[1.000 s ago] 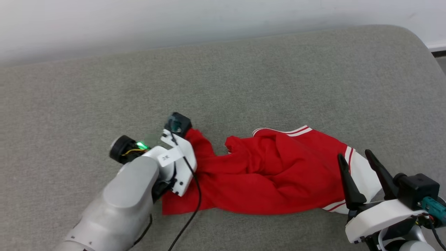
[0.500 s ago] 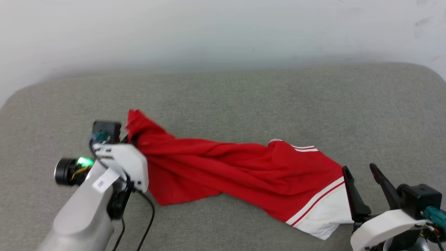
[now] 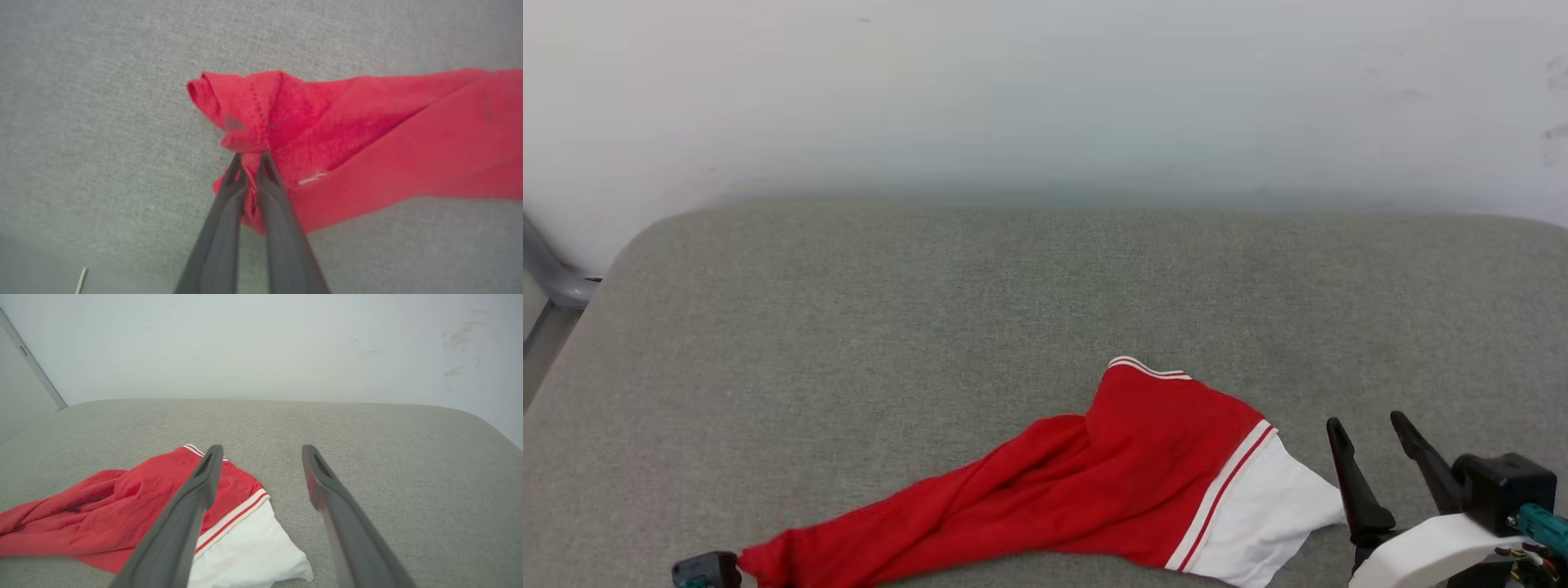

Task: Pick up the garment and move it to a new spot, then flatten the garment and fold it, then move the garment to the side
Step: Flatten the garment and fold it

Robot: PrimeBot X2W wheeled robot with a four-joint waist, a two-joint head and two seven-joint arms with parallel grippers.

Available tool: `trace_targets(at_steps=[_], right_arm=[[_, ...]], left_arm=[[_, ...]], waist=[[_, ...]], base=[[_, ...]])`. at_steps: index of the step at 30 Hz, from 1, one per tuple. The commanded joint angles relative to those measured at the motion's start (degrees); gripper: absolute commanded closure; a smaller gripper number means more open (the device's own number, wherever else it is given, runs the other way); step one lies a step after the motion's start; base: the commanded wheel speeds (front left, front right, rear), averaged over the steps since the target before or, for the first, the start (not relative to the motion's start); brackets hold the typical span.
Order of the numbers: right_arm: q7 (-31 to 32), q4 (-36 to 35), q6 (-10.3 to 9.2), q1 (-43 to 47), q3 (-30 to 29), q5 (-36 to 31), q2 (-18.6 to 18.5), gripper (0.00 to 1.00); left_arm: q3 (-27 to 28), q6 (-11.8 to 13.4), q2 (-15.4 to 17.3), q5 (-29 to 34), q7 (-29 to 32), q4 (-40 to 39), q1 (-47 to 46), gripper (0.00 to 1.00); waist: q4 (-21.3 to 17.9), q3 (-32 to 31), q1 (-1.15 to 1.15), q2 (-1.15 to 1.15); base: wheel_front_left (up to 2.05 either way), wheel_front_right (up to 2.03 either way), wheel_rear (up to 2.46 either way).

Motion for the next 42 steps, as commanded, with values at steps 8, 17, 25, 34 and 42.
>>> trace_targets(at_steps=[8,17,25,34,42], right_arm=[[1.1,-1.3,-0.02,0.6,0.5,-0.5,0.1,0.00],[1.2,-1.7,-0.02,0.7,0.7,-0.3,0.1,0.00],[1.3,-2.0,-0.03,0.5,0.5,-0.3,0.1,0.00],[1.7,-2.5,-0.02,-1.5,0.5,-0.7,0.1,0.00],[1.2,-1.9,-0.02,-3.4,0.9,-0.4,0.1,0.00]], left_arm=[[-0.5,-0.4,-0.8,0.7,-3.1,-2.4,2.1,0.00],[-0.6,0.1,-1.1,8.2,-15.1,-7.0,-1.2,0.00],[-3.9,-3.3,-1.2,12.0,-14.0,-11.4,-8.0,0.00],[-10.4,-11.5,-2.8,11.4,-2.2,-8.8,-21.2,0.00],[-16.0,-19.1,-4.3,7.7,14.3,-1.2,-29.9,0.00]], waist=[[0.2,-1.0,0.01,0.00],[-1.0,-1.9,0.01,0.00],[-2.3,-1.1,0.01,0.00],[-4.6,2.3,0.01,0.00],[-6.4,6.6,0.01,0.00]], base=[[0.00,0.00,0.00],[0.00,0.00,0.00],[0.00,0.00,0.00],[0.00,0.00,0.00],[0.00,0.00,0.00]])
